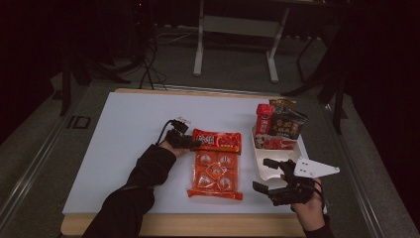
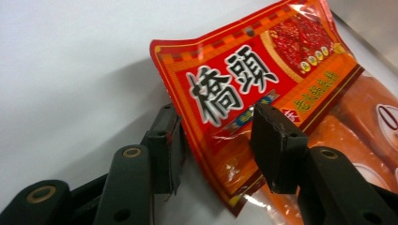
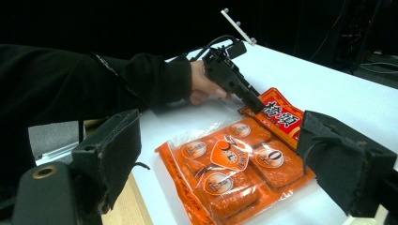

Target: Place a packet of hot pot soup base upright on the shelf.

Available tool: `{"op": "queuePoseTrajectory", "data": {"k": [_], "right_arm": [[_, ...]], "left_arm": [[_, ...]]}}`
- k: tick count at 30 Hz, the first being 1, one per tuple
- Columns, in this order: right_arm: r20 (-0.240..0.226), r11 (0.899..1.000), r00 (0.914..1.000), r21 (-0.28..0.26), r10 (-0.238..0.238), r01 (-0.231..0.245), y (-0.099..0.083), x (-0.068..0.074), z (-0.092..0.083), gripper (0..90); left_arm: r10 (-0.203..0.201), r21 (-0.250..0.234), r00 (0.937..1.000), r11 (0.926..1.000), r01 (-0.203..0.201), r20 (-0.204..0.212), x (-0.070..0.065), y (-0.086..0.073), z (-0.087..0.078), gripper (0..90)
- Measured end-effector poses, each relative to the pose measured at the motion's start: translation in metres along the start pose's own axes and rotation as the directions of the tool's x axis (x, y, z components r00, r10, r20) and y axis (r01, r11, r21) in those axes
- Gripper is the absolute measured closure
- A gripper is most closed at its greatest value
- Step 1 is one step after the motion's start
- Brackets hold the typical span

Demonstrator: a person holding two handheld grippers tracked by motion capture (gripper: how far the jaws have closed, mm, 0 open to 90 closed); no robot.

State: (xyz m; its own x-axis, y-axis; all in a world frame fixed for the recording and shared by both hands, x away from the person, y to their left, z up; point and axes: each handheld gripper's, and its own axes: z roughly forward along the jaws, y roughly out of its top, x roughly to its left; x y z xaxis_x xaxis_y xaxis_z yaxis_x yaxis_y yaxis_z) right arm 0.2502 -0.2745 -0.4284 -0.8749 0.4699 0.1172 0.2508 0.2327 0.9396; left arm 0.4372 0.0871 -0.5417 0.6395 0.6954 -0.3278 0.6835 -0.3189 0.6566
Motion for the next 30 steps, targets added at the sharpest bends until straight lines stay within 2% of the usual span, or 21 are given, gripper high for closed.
{"op": "queuePoseTrajectory", "data": {"k": [4,6,9,13,14,17,20,22,23,26,30], "right_arm": [[-0.001,1.000,1.0000,0.002,-0.002,0.002,0.000,0.000,0.000,14.1],[-0.001,1.000,1.0000,0.003,-0.001,0.001,0.000,0.000,0.001,14.1],[-0.004,1.000,1.0000,0.005,0.000,0.000,0.000,0.000,0.002,14.1],[-0.004,1.000,1.0000,0.005,0.001,-0.001,0.000,0.000,0.002,14.1],[-0.003,1.000,1.0000,0.005,0.002,-0.002,0.000,0.000,0.002,14.1],[-0.004,1.000,1.0000,0.005,0.002,-0.002,0.000,-0.001,0.003,14.1],[-0.004,1.000,1.0000,0.006,0.000,0.000,0.000,0.000,0.003,14.1],[-0.004,1.000,1.0000,0.004,-0.001,0.001,0.001,0.000,0.003,14.1],[-0.004,1.000,1.0000,-0.001,-0.005,0.005,0.001,0.000,0.003,14.3],[0.000,1.000,0.9998,-0.015,-0.022,0.022,0.002,0.001,0.001,14.4],[0.045,0.999,0.9979,-0.019,-0.046,0.047,0.004,0.000,0.000,14.1]], "left_arm": [[0.011,0.006,0.9999,0.9999,-0.011,-0.004,-0.005,0.002,0.004,60.1],[0.003,0.007,1.0000,1.0000,-0.003,-0.004,-0.005,0.002,0.004,63.4],[-0.004,0.011,1.0000,0.9999,0.004,-0.006,-0.006,0.003,0.005,72.6],[0.016,0.021,0.9996,0.9997,-0.016,-0.023,-0.010,0.003,0.002,87.5],[0.021,0.021,0.9996,0.9996,-0.021,-0.019,-0.010,0.003,0.001,88.3],[0.069,0.009,0.9964,0.9976,-0.069,-0.050,-0.016,0.003,-0.003,89.1],[0.061,-0.026,0.9970,0.9977,-0.062,-0.047,-0.018,0.002,-0.009,89.4],[0.064,-0.032,0.9967,0.9973,-0.065,-0.049,-0.019,0.002,-0.012,89.5],[0.095,-0.056,0.9938,0.9936,-0.098,-0.058,-0.023,0.001,-0.019,89.5],[0.099,-0.086,0.9932,0.9908,-0.104,-0.061,-0.029,0.001,-0.030,89.5],[0.127,-0.122,0.9905,0.9837,-0.132,-0.054,-0.038,0.004,-0.046,89.7]]}}
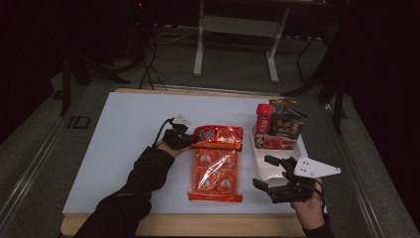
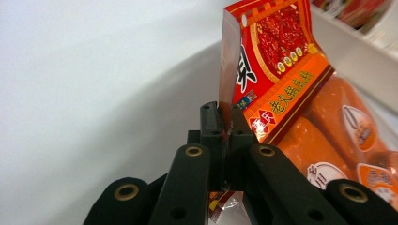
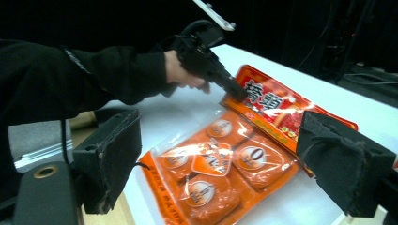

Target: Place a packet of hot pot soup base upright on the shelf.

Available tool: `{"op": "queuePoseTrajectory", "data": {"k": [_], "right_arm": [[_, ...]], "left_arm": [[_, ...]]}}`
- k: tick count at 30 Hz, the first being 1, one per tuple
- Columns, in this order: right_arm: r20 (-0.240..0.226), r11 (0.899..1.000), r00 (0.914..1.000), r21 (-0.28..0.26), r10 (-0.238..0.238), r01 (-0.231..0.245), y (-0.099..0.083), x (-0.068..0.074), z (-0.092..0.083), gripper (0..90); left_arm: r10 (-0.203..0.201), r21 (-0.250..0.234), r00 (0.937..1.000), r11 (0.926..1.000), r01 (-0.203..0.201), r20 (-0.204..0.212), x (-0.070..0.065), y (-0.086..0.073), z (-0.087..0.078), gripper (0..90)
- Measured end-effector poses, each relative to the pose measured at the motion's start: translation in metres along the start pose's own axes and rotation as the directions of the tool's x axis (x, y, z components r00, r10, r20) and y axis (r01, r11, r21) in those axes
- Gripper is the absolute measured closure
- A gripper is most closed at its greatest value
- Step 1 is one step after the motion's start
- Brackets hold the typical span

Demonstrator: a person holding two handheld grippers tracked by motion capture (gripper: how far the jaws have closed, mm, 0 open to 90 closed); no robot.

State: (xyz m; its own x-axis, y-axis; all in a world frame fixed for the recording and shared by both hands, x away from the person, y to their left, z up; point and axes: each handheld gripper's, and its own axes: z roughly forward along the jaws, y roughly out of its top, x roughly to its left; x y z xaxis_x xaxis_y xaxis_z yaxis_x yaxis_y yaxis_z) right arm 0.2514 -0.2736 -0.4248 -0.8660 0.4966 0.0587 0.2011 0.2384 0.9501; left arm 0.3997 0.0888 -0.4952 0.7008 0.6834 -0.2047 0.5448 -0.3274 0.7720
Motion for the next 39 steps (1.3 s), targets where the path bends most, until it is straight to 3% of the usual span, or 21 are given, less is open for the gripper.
{"op": "queuePoseTrajectory", "data": {"k": [2,10,15,17,19,20,30,39], "right_arm": [[0.031,1.000,0.9995,-0.013,-0.003,0.003,0.000,-0.001,-0.001,13.8],[0.068,0.999,0.9965,-0.010,0.049,-0.049,0.001,-0.003,-0.005,12.0],[0.055,0.999,0.9978,-0.009,0.037,-0.036,0.003,-0.001,-0.004,10.9],[0.085,1.000,0.9962,-0.003,0.017,-0.017,0.004,0.001,-0.003,10.9],[0.073,1.000,0.9971,-0.007,0.021,-0.020,0.005,0.002,-0.002,10.5],[0.089,1.000,0.9959,-0.006,0.019,-0.018,0.005,0.002,-0.001,10.5],[0.099,1.000,0.9946,0.005,0.030,-0.031,0.007,0.001,0.000,10.5],[0.114,0.999,0.9927,-0.001,0.040,-0.040,0.011,-0.006,0.003,12.5]], "left_arm": [[0.010,-0.016,0.9999,0.9998,-0.010,0.014,-0.003,0.003,-0.008,89.7],[0.048,-0.065,0.9979,0.9969,-0.045,0.045,-0.014,0.009,-0.032,89.9],[0.074,-0.109,0.9943,0.9919,-0.065,0.077,-0.022,0.010,-0.046,89.9],[0.092,-0.121,0.9924,0.9893,-0.081,0.082,-0.026,0.010,-0.051,89.9],[0.105,-0.135,0.9901,0.9866,-0.092,0.093,-0.030,0.011,-0.057,89.9],[0.109,-0.143,0.9894,0.9852,-0.095,0.096,-0.032,0.011,-0.059,89.9],[0.173,-0.200,0.9744,0.9694,-0.143,0.144,-0.051,0.009,-0.082,89.9],[0.230,-0.245,0.9545,0.9524,-0.181,0.189,-0.059,0.003,-0.094,90.0]]}}
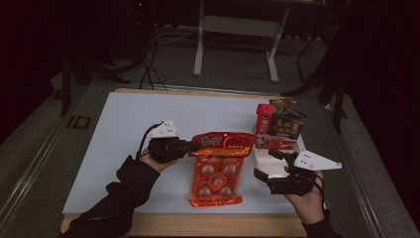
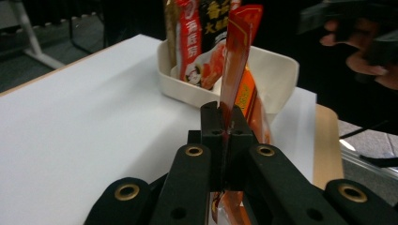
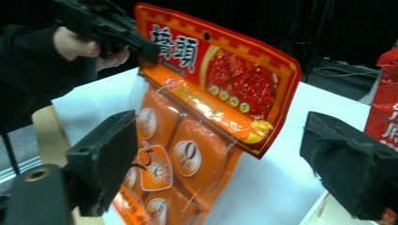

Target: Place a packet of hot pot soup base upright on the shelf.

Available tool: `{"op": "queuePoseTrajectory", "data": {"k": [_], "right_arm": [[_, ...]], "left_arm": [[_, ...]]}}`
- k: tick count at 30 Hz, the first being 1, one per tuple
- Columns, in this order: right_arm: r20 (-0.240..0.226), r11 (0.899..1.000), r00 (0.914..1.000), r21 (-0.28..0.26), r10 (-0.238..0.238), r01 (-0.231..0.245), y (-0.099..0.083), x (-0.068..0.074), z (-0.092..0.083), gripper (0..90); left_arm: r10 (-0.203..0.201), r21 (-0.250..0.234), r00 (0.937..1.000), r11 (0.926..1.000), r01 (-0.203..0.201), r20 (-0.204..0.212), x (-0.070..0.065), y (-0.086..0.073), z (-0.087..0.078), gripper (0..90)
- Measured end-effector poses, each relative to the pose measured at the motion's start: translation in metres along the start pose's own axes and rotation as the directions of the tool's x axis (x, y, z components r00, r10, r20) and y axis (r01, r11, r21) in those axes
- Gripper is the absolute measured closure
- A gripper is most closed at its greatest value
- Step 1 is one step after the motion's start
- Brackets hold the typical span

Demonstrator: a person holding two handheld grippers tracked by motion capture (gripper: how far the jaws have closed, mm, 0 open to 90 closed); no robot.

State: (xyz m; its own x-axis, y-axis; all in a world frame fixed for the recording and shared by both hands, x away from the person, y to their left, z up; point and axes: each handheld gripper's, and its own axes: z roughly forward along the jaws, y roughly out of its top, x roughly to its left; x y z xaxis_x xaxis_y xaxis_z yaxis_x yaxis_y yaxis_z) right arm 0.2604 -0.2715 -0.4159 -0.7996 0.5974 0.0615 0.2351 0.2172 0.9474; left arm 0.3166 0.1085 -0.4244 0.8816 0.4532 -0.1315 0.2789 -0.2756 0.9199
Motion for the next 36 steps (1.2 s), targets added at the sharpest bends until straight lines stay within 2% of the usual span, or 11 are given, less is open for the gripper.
{"op": "queuePoseTrajectory", "data": {"k": [8,14,19,24,27,29,31,32,33,35,36], "right_arm": [[0.015,1.000,0.9999,0.005,-0.008,0.008,0.007,-0.008,0.011,13.6],[0.007,1.000,0.9999,0.023,-0.008,0.008,0.009,-0.016,0.026,16.2],[-0.032,0.998,0.9993,0.058,0.019,-0.017,0.010,-0.026,0.044,19.8],[-0.093,0.994,0.9941,0.094,0.057,-0.048,0.005,-0.031,0.059,23.4],[-0.123,0.991,0.9910,0.128,0.054,-0.038,0.002,-0.031,0.063,40.2],[-0.166,0.989,0.9840,0.140,0.067,-0.043,0.000,-0.029,0.066,49.0],[-0.188,0.989,0.9808,0.147,0.051,-0.023,0.000,-0.025,0.068,58.6],[-0.211,0.988,0.9760,0.151,0.055,-0.023,0.000,-0.024,0.069,62.0],[-0.213,0.987,0.9755,0.157,0.054,-0.020,0.000,-0.022,0.070,66.0],[-0.242,0.984,0.9690,0.178,0.049,-0.005,0.002,-0.020,0.070,83.2],[-0.236,0.983,0.9712,0.182,0.032,0.012,0.003,-0.017,0.070,85.9]], "left_arm": [[0.037,-0.042,0.9974,0.9985,-0.034,0.061,-0.007,-0.003,-0.005,90.0],[0.056,-0.058,0.9948,0.9970,-0.051,0.085,-0.011,-0.003,-0.009,89.9],[0.066,-0.067,0.9932,0.9960,-0.059,0.096,-0.015,-0.002,-0.008,89.9],[0.062,-0.071,0.9929,0.9960,-0.055,0.102,-0.015,-0.002,-0.008,89.9],[0.059,-0.074,0.9932,0.9959,-0.052,0.100,-0.015,-0.002,-0.008,89.9],[0.052,-0.079,0.9929,0.9959,-0.044,0.107,-0.015,-0.002,-0.008,89.9],[0.051,-0.080,0.9937,0.9958,-0.043,0.100,-0.016,-0.002,-0.007,89.8],[0.048,-0.079,0.9940,0.9961,-0.040,0.099,-0.016,-0.002,-0.007,89.8],[0.046,-0.078,0.9946,0.9962,-0.039,0.093,-0.016,-0.003,-0.008,89.8],[0.035,-0.078,0.9948,0.9966,-0.028,0.095,-0.014,-0.004,-0.008,89.8],[0.034,-0.079,0.9950,0.9965,-0.027,0.094,-0.014,-0.004,-0.008,89.8]]}}
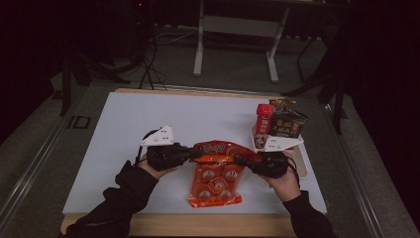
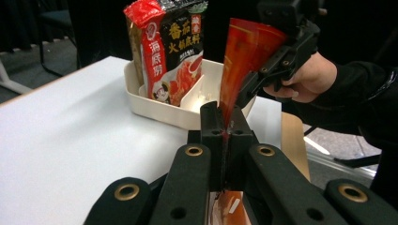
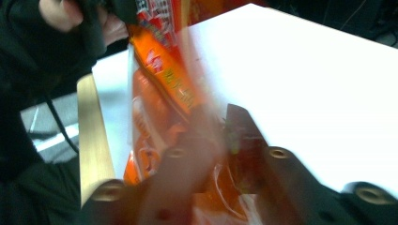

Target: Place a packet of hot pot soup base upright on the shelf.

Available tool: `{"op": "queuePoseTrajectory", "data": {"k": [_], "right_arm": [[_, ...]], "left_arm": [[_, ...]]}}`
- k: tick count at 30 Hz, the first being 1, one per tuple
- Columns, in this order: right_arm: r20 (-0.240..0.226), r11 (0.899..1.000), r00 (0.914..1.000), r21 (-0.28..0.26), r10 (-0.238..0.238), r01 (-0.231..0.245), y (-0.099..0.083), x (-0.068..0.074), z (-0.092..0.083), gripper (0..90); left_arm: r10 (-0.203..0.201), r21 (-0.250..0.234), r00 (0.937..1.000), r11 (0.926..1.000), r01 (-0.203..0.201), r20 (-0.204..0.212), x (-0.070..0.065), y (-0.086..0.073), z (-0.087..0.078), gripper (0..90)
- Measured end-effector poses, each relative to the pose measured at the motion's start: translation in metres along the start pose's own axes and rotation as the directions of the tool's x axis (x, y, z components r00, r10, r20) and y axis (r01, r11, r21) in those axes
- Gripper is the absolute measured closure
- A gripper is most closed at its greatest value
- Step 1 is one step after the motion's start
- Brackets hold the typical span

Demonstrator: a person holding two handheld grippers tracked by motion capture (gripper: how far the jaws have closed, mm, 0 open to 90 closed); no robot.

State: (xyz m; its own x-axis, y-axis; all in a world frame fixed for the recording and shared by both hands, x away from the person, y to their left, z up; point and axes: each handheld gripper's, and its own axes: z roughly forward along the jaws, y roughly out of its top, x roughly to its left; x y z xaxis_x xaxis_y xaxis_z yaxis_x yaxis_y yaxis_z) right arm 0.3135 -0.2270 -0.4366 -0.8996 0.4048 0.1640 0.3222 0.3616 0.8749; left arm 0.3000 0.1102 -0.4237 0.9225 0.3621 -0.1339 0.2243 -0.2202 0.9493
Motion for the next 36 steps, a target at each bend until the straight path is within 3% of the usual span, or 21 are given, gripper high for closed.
{"op": "queuePoseTrajectory", "data": {"k": [4,7,12,16,21,26,31,36], "right_arm": [[-0.008,1.000,0.9999,0.023,-0.015,0.015,0.006,0.007,-0.004,89.9],[-0.031,1.000,0.9995,-0.001,-0.006,0.006,0.013,0.015,-0.011,90.0],[-0.029,0.999,0.9989,0.007,-0.036,0.037,0.025,0.029,-0.018,90.0],[-0.035,1.000,0.9992,-0.014,-0.020,0.020,0.030,0.032,-0.020,90.0],[-0.005,1.000,0.9999,-0.026,-0.010,0.009,0.035,0.033,-0.023,90.0],[-0.005,0.999,0.9992,-0.028,-0.040,0.040,0.042,0.034,-0.027,90.0],[-0.012,0.997,0.9974,-0.022,-0.071,0.071,0.050,0.033,-0.032,90.0],[-0.016,0.997,0.9972,-0.033,-0.074,0.073,0.057,0.030,-0.037,90.0]], "left_arm": [[-0.016,-0.010,0.9999,0.9998,0.016,0.006,0.002,0.000,-0.003,89.7],[-0.036,-0.025,0.9993,0.9990,0.037,0.009,0.005,0.002,-0.006,89.5],[-0.049,-0.047,0.9988,0.9977,0.050,0.006,0.006,0.003,-0.010,89.2],[-0.054,-0.065,0.9984,0.9963,0.055,0.017,0.006,0.005,-0.013,88.2],[-0.076,-0.066,0.9968,0.9948,0.077,0.023,0.007,0.006,-0.012,83.5],[-0.086,-0.107,0.9958,0.9903,0.088,0.031,0.007,0.007,-0.013,79.1],[-0.085,-0.117,0.9959,0.9892,0.088,0.032,0.005,0.008,-0.014,59.3],[-0.077,-0.134,0.9962,0.9876,0.082,0.041,0.002,0.007,-0.015,38.9]]}}
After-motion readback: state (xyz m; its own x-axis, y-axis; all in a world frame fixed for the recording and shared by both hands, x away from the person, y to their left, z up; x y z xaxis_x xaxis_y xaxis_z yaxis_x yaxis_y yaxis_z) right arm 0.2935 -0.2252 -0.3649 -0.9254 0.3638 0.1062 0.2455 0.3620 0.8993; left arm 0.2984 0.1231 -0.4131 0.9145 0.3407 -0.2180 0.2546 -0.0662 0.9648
